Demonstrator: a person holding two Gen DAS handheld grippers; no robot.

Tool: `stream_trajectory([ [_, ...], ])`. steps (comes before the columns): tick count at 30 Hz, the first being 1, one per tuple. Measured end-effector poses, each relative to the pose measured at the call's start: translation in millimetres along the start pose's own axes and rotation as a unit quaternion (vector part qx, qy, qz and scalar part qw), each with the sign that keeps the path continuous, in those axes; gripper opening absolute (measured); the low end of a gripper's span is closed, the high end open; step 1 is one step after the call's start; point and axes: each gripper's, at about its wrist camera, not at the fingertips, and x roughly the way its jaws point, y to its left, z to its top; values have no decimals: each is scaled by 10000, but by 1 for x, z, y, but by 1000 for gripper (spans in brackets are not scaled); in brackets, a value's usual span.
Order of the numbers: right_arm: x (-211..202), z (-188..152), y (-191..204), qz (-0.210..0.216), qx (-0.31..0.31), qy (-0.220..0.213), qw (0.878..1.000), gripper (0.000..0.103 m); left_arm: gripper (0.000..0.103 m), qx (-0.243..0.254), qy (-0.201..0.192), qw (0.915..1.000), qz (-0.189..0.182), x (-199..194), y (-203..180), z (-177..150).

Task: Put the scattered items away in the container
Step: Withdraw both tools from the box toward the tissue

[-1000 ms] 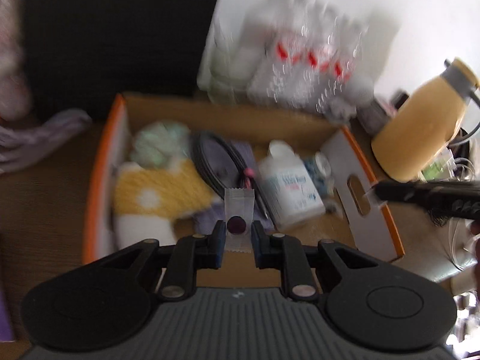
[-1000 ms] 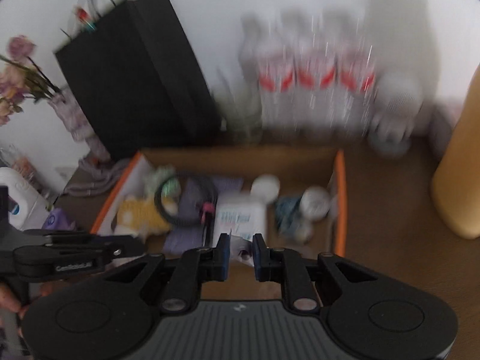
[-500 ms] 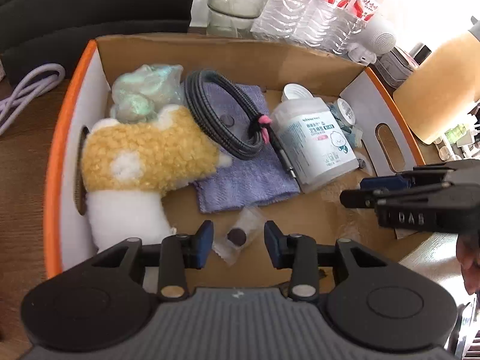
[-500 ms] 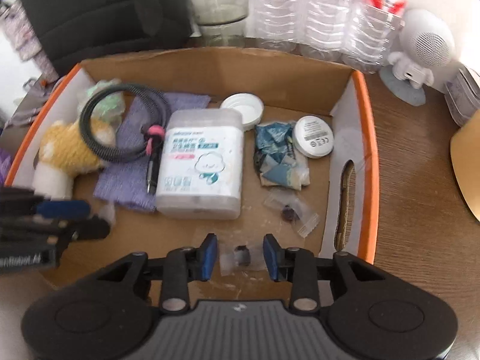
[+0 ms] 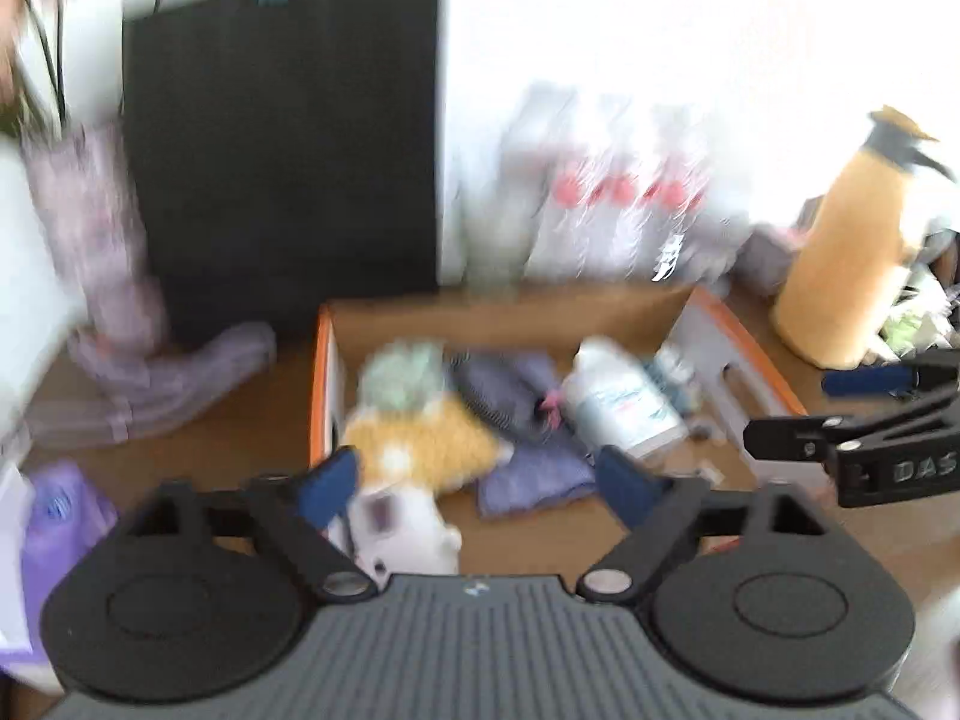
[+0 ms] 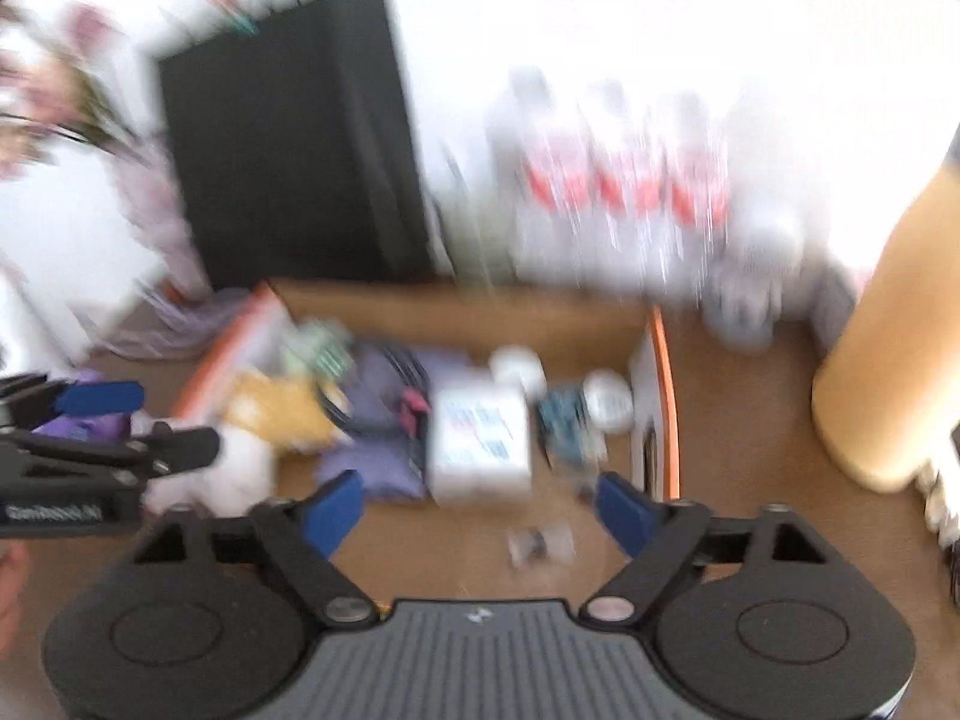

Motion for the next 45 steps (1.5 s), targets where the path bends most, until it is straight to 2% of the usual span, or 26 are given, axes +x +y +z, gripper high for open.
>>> stream_trajectory([
  [2, -18, -19, 7, -139, -109, -577, 9982, 92, 101, 229, 48, 9995, -223, 5, -9, -8],
  [4, -21, -29, 8, -225, 5, -765, 9968, 92, 87, 177, 90, 9996, -221, 14, -11, -6],
  [5, -20, -32, 6, -207, 150, -757, 9968, 92, 78, -3, 170, 9994, -312, 20, -7, 0],
  [6, -20, -35, 3, -147, 331, -747, 9965, 92, 76, -307, 297, 9980, -472, 24, 0, 6],
  [7, -20, -38, -1, -60, 491, -758, 9959, 92, 76, -695, 424, 9942, -701, 28, 10, 12],
  [9, -18, -43, -10, 146, 653, -786, 9947, 92, 76, -1396, 593, 9803, -1265, 31, 32, 18],
  [11, -15, -50, -14, 224, 689, -800, 9942, 91, 77, -1624, 569, 9735, -1504, 26, 42, 20],
  [14, -8, -56, -12, 552, 433, -723, 9949, 80, 77, -1639, 575, 9716, -1609, 24, 39, 22],
  [17, -4, -58, 1, 947, 186, -907, 9912, 79, 79, -1721, 660, 9660, -1810, 27, 31, 28],
  [19, -4, -54, 13, 1353, 66, -1141, 9842, 77, 80, -1620, 589, 9681, -1817, 27, 25, 34],
  [21, -2, -49, 22, 1454, 23, -1426, 9790, 76, 80, -1652, 534, 9677, -1830, 28, 26, 39],
  [24, 5, -42, 33, 1477, 124, -1827, 9719, 70, 80, -1872, 577, 9612, -1941, 32, 29, 48],
  [27, 17, -37, 43, 1721, -38, -1931, 9660, 69, 80, -2008, 510, 9554, -2103, 34, 31, 55],
  [29, 25, -35, 51, 1647, -201, -1956, 9665, 68, 80, -2035, 476, 9551, -2099, 34, 33, 59],
  [33, 35, -35, 57, 1449, -341, -2090, 9665, 57, 80, -2057, 564, 9528, -2161, 41, 34, 60],
  [35, 39, -33, 60, 1406, -444, -2089, 9668, 57, 80, -2080, 632, 9525, -2132, 47, 34, 60],
  [38, 42, -38, 70, 1097, -763, -2166, 9671, 55, 80, -2066, 677, 9532, -2100, 54, 33, 60],
  [39, 44, -39, 74, 965, -890, -2158, 9676, 48, 80, -2079, 691, 9528, -2100, 56, 33, 59],
  [40, 47, -40, 79, 890, -1014, -2139, 9675, 34, 80, -2104, 714, 9517, -2119, 58, 34, 58],
  [42, 52, -41, 86, 813, -1237, -2078, 9669, 18, 80, -2136, 756, 9496, -2165, 60, 34, 58],
  [44, 56, -41, 90, 729, -1376, -2019, 9670, 14, 81, -2092, 751, 9516, -2121, 60, 32, 58],
  [45, 58, -39, 91, 701, -1404, -1990, 9673, 7, 81, -2056, 750, 9529, -2099, 59, 32, 59],
])
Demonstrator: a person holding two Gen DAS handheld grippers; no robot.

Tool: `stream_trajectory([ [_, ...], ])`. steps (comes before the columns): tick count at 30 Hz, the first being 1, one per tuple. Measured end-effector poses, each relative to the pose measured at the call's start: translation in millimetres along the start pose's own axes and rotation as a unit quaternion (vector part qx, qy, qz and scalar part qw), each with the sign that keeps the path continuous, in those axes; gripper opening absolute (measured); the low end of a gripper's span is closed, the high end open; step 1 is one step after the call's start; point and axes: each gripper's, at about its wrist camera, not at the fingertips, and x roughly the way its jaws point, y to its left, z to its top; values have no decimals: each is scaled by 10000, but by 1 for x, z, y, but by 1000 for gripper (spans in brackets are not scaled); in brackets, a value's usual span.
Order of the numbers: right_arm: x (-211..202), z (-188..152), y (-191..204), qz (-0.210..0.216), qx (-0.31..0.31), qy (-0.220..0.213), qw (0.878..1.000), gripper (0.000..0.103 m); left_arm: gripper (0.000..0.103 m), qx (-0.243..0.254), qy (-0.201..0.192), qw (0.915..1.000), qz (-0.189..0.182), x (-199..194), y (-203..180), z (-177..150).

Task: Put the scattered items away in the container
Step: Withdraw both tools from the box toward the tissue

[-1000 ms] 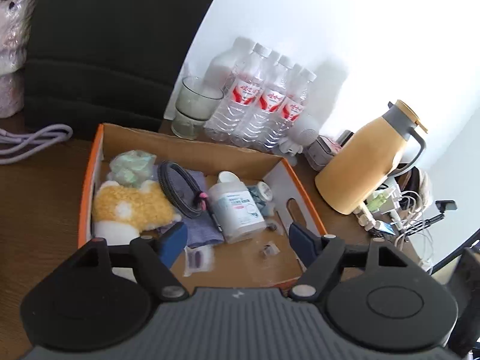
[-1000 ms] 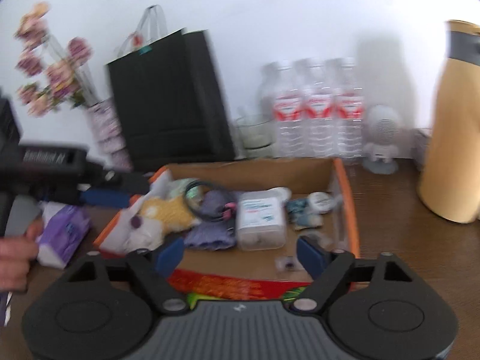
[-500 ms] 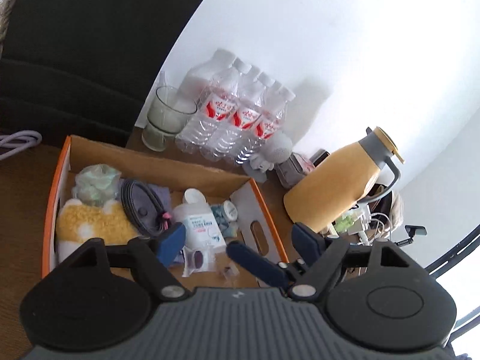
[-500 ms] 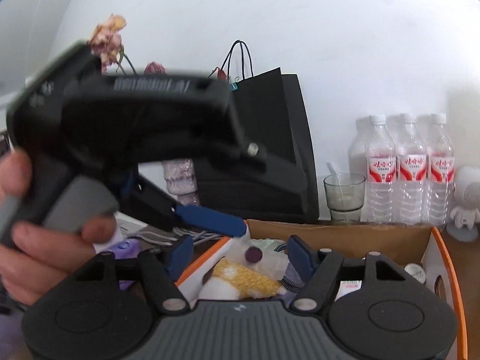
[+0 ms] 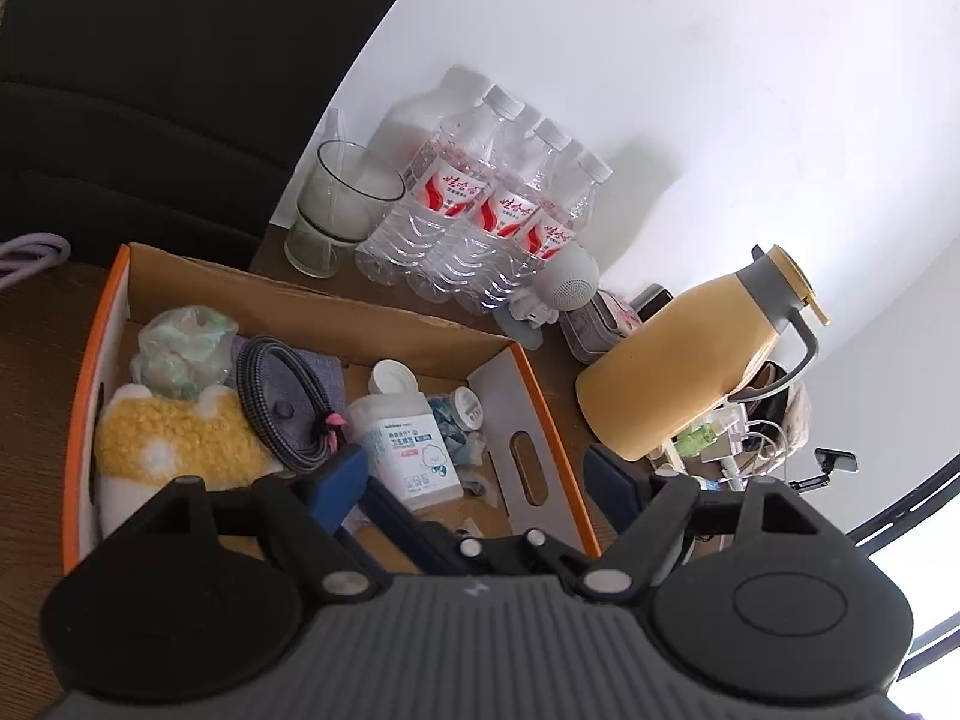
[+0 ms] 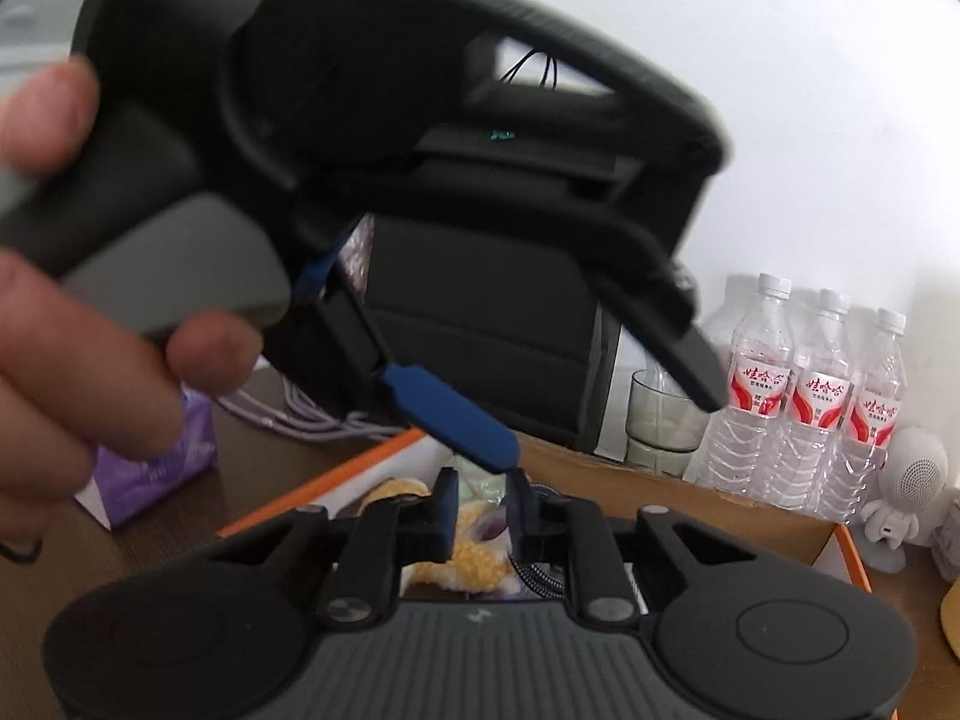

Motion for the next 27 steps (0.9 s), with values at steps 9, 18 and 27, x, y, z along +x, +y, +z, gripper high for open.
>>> stream_trajectory([
  [9, 13, 1, -32, -616, 655, 804, 9927, 36, 95, 348, -220, 9974, 599, -9, -4, -8],
  [18, -22, 3, -113, -830, 2106, 1903, 9553, 80, 103, 1726, -1202, 9235, 3208, -18, -26, -66],
  [27, -97, 14, -87, -1137, 1424, 694, 9808, 86, 103, 1894, -2360, 8937, 3314, -62, -57, -118],
])
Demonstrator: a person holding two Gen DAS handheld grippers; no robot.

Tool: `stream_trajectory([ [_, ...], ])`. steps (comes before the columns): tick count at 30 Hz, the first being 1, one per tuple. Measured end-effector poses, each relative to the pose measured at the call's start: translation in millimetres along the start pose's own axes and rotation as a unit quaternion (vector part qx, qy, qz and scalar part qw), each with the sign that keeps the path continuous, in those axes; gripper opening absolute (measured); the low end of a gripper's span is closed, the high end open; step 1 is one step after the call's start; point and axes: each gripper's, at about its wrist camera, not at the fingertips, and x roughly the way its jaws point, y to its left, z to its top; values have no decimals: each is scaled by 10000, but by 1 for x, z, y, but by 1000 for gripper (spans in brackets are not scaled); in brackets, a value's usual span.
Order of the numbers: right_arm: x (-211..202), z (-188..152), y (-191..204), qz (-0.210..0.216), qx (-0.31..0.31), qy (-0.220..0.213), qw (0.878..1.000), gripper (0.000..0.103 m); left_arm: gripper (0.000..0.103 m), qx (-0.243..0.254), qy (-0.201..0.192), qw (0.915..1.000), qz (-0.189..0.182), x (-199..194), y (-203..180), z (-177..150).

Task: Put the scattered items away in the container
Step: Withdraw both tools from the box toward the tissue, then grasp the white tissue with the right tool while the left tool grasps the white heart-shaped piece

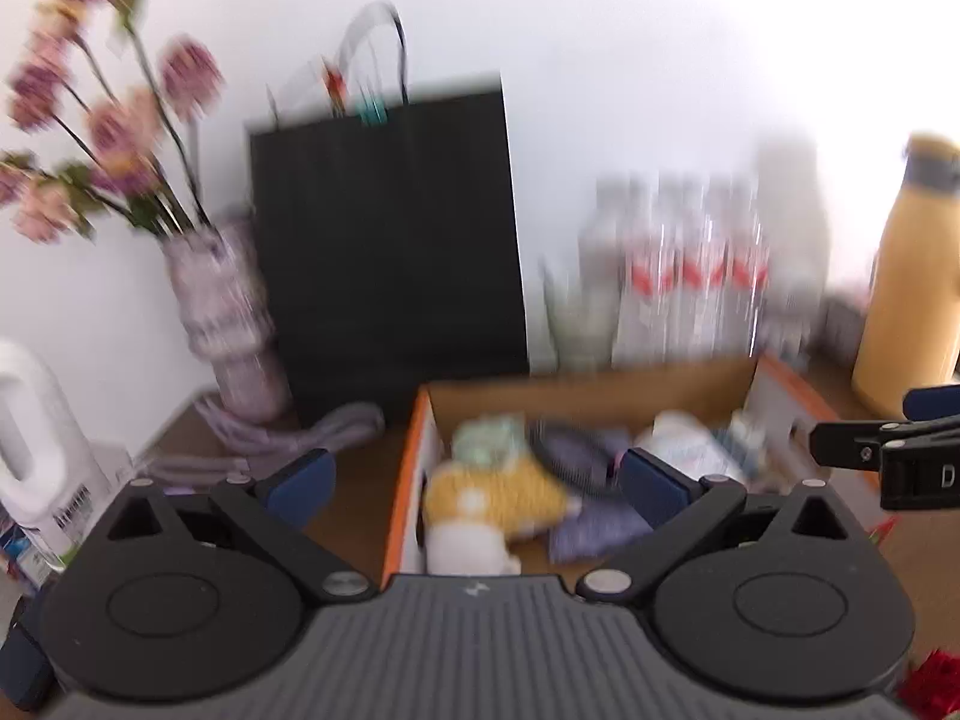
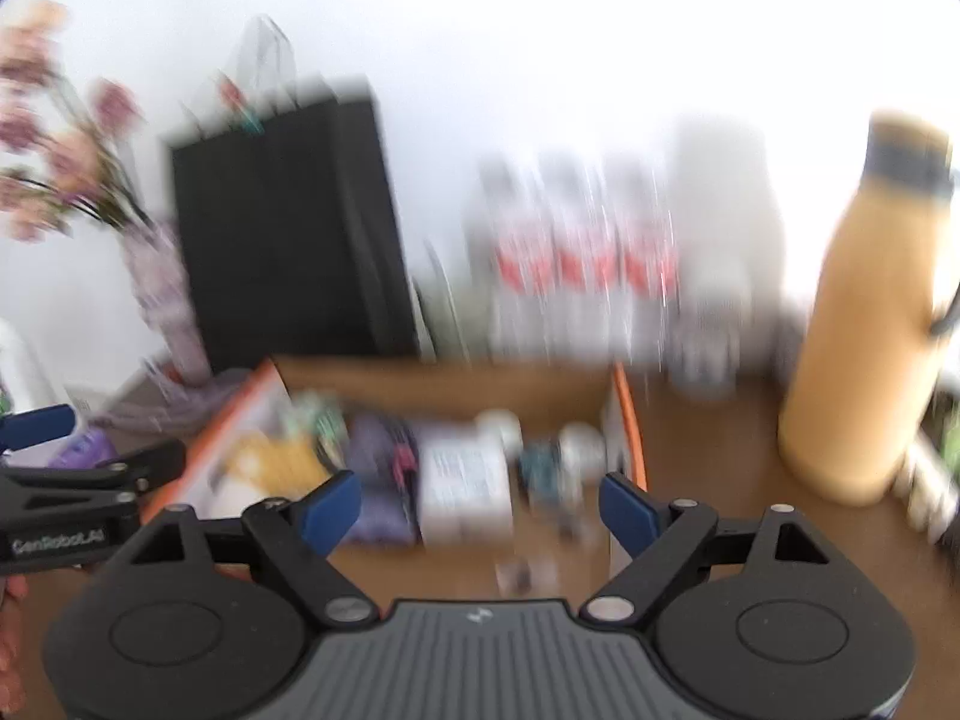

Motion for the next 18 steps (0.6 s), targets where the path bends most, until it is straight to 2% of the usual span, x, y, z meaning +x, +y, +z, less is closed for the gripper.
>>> stream_trajectory([
  [1, -10, -5, 3, -51, -116, -362, 9993, 88, 103, -21, -198, 9998, -4, -10, 1, -2],
  [3, -28, -13, 8, -144, -224, -773, 9966, 88, 103, -21, -431, 9991, -3, -26, 2, -5],
  [7, -57, -25, 8, 104, -22, -1049, 9944, 88, 103, -182, -595, 9981, 24, -54, 8, -11],
  [10, -91, -41, 12, 82, -38, -1278, 9918, 88, 103, -288, -836, 9961, 76, -92, 19, -33],
  [12, -119, -63, 14, 15, -76, -1381, 9904, 90, 103, -359, -963, 9947, 62, -120, 26, -59],
  [15, -163, -112, 16, 29, 127, -1415, 9898, 94, 103, -469, -928, 9946, 36, -159, 27, -106],
  [16, -175, -130, 14, 145, 275, -1412, 9895, 96, 103, -496, -855, 9951, 11, -166, 26, -120],
  [18, -180, -156, 14, 410, 490, -1081, 9921, 96, 103, -515, -535, 9971, -159, -171, 24, -145],
])
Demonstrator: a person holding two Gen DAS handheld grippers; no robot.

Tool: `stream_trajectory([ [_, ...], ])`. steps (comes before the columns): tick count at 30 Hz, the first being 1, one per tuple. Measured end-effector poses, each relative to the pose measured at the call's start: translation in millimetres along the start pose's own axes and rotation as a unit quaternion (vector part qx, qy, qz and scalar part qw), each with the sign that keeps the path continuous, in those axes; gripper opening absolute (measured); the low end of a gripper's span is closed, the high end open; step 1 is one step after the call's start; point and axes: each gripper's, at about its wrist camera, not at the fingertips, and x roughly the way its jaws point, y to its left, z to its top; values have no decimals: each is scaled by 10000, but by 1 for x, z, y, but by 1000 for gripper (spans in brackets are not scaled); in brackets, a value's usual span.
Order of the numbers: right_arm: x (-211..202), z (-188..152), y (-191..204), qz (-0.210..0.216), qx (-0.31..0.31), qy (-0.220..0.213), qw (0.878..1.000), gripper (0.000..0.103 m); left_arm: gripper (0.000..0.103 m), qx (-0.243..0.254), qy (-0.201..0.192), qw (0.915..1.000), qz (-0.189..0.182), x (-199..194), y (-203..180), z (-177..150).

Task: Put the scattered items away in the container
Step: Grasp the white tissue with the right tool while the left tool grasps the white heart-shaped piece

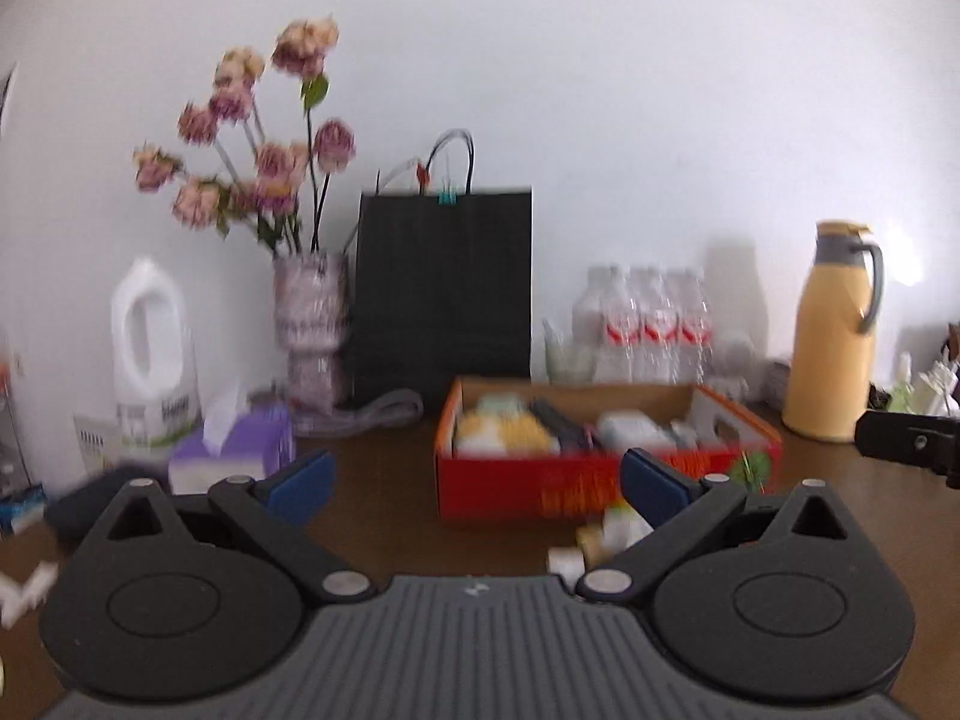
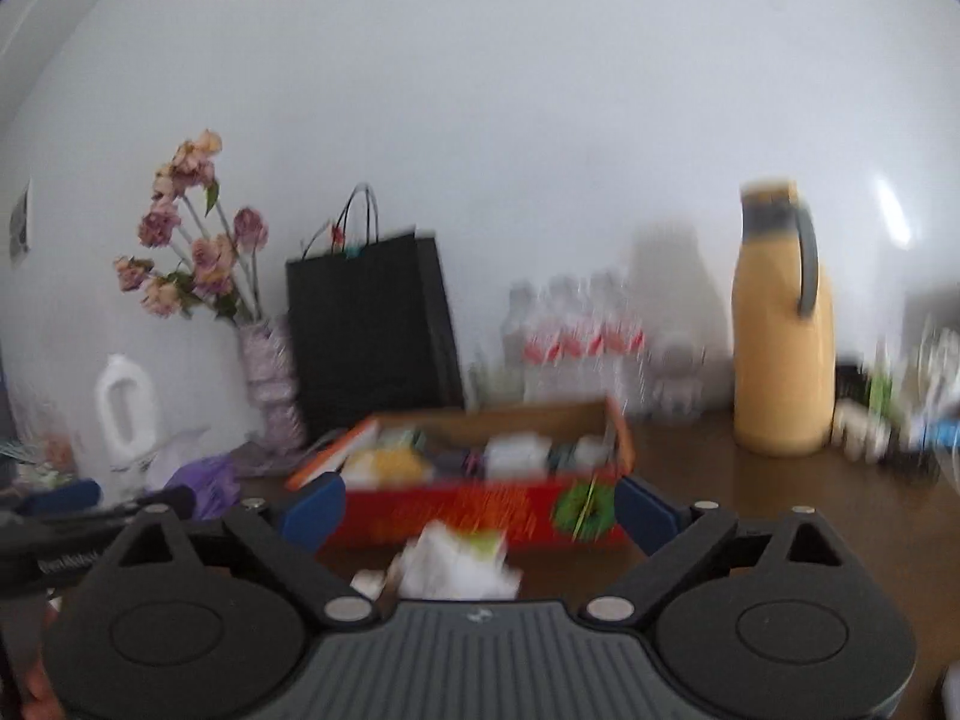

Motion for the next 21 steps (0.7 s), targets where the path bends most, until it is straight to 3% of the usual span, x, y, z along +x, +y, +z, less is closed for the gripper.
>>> stream_trajectory([
  [2, 8, -16, 3, 200, -115, 455, 9987, 93, 103, 139, 392, 9989, -213, 10, -2, -11],
  [5, 33, -18, 11, 12, -400, 662, 9970, 85, 103, 245, 589, 9977, -219, 33, -1, -8],
  [7, 57, -11, 10, 13, -340, 726, 9968, 85, 98, 297, 633, 9970, -342, 51, -3, -2],
  [9, 90, -4, 12, 47, -494, 842, 9952, 81, 84, 477, 848, 9937, -559, 78, -9, 3],
  [12, 147, -3, 18, 26, -812, 1309, 9881, 58, 67, 675, 1316, 9861, -753, 120, -19, 4],
  [15, 180, -9, 12, -128, -785, 1674, 9827, 56, 65, 854, 1507, 9827, -651, 147, -26, -4],
  [17, 185, -14, 2, -52, -534, 1771, 9827, 37, 62, 857, 1614, 9805, -717, 158, -27, -8],
  [18, 183, -16, -2, -1, -431, 1786, 9830, 21, 61, 808, 1672, 9797, -751, 162, -26, -10],
  [21, 169, -18, -14, -61, -270, 1605, 9867, 15, 47, 708, 1895, 9770, -682, 176, -26, -16],
])
